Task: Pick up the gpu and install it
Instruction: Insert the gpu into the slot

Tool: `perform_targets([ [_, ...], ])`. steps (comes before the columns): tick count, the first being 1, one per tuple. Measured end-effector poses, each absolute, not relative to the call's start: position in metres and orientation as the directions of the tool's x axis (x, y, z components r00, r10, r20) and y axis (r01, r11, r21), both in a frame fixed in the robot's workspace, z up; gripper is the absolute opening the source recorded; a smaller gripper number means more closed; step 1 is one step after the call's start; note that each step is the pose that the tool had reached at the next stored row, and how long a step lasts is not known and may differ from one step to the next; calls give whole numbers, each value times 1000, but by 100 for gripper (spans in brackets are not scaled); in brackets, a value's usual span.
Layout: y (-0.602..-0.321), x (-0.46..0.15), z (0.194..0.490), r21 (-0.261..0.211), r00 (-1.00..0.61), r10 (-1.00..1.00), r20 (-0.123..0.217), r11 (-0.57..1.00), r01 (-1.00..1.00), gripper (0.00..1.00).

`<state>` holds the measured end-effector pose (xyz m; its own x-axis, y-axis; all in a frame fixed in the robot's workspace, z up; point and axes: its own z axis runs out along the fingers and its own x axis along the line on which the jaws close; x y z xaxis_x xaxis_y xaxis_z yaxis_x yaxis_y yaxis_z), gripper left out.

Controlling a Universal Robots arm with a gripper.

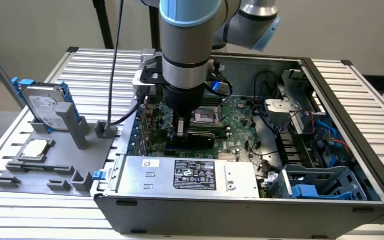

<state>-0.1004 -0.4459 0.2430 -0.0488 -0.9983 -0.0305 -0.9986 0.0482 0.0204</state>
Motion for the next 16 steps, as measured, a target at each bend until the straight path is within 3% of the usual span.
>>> perform_targets([
  [1,-446,-100,243,21,-49,-998,-30,48,-999,35],
  [14,-445,-100,267,23,-46,-999,-30,45,-999,35],
  [16,-444,-100,269,23,-45,-999,-29,45,-999,26],
])
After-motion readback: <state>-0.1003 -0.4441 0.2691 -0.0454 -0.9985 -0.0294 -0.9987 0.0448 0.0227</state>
